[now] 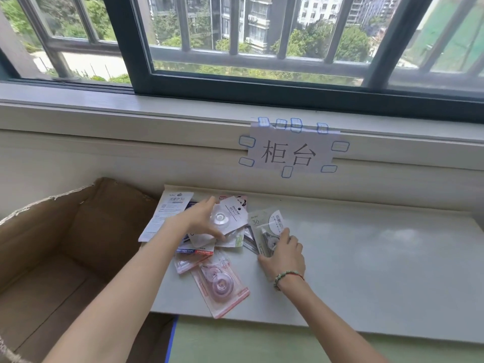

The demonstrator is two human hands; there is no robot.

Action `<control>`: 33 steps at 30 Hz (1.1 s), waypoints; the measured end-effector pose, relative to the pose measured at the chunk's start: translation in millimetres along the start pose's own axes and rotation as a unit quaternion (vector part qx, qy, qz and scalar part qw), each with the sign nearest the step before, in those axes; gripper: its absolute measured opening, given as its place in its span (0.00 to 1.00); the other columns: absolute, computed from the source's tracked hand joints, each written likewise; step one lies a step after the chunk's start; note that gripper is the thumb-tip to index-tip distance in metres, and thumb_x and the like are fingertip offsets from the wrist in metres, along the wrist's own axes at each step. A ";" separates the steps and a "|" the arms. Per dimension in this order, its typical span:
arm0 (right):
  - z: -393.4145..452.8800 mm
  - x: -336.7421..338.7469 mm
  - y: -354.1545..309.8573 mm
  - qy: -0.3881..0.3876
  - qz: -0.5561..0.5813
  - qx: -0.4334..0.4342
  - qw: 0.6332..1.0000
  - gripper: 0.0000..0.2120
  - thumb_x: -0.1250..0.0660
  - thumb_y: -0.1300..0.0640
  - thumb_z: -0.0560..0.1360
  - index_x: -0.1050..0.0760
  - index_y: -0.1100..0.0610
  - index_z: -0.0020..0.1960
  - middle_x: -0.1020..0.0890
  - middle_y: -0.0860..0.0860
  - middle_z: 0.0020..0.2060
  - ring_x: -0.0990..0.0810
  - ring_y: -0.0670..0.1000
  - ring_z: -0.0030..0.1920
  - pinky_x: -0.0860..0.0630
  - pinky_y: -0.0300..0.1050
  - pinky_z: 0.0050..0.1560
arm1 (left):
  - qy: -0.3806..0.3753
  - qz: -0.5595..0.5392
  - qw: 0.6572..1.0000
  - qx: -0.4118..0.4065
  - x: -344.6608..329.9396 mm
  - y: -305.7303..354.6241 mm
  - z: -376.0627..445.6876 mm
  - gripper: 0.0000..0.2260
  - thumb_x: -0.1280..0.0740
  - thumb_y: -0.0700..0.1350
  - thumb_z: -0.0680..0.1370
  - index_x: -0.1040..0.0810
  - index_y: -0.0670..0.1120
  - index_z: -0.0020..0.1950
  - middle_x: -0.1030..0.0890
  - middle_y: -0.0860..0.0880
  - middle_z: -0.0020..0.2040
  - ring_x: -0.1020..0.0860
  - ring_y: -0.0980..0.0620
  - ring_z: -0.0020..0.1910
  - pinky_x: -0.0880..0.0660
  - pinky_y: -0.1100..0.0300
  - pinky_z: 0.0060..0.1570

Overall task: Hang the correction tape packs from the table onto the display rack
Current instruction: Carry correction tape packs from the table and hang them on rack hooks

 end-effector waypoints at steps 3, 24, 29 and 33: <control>-3.5 6.4 4.9 0.010 0.004 -0.012 1.000 0.47 0.32 0.43 0.72 0.57 0.62 0.76 0.37 0.57 0.69 0.37 0.57 0.68 0.32 0.48 0.63 | 0.044 0.043 0.998 -0.012 2.5 7.4 -2.5 0.49 0.22 0.54 0.66 0.47 0.43 0.77 0.36 0.43 0.71 0.35 0.45 0.68 0.34 0.53 0.65; -236.8 203.2 340.9 0.303 0.151 -0.309 0.889 0.52 0.27 0.43 0.69 0.58 0.62 0.76 0.40 0.59 0.67 0.37 0.60 0.68 0.29 0.51 0.58 | 0.153 -0.213 0.939 -0.222 -165.2 398.6 -122.8 0.49 0.22 0.57 0.63 0.44 0.42 0.74 0.34 0.45 0.67 0.33 0.45 0.67 0.29 0.46 0.61; -380.2 223.5 469.5 0.379 0.169 -0.400 0.818 0.52 0.26 0.43 0.67 0.52 0.62 0.76 0.36 0.61 0.65 0.35 0.61 0.66 0.31 0.51 0.60 | 0.094 -0.196 0.921 -0.322 -268.1 530.8 -221.2 0.47 0.22 0.58 0.63 0.39 0.38 0.72 0.31 0.41 0.63 0.32 0.41 0.64 0.30 0.46 0.61; -501.9 225.3 558.3 0.420 0.176 -0.470 0.756 0.52 0.24 0.46 0.66 0.52 0.62 0.76 0.35 0.61 0.64 0.35 0.61 0.65 0.30 0.52 0.58 | 0.048 -0.180 0.904 -0.384 -349.0 616.4 -314.4 0.44 0.22 0.59 0.63 0.37 0.38 0.68 0.29 0.40 0.59 0.31 0.40 0.61 0.28 0.46 0.54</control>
Point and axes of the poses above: each hand's wrist, its own z-axis towards the middle knuckle, its own x-axis out of the back of the hand, y = z × x, the point moved 6 cm from there along z, towards the middle knuckle
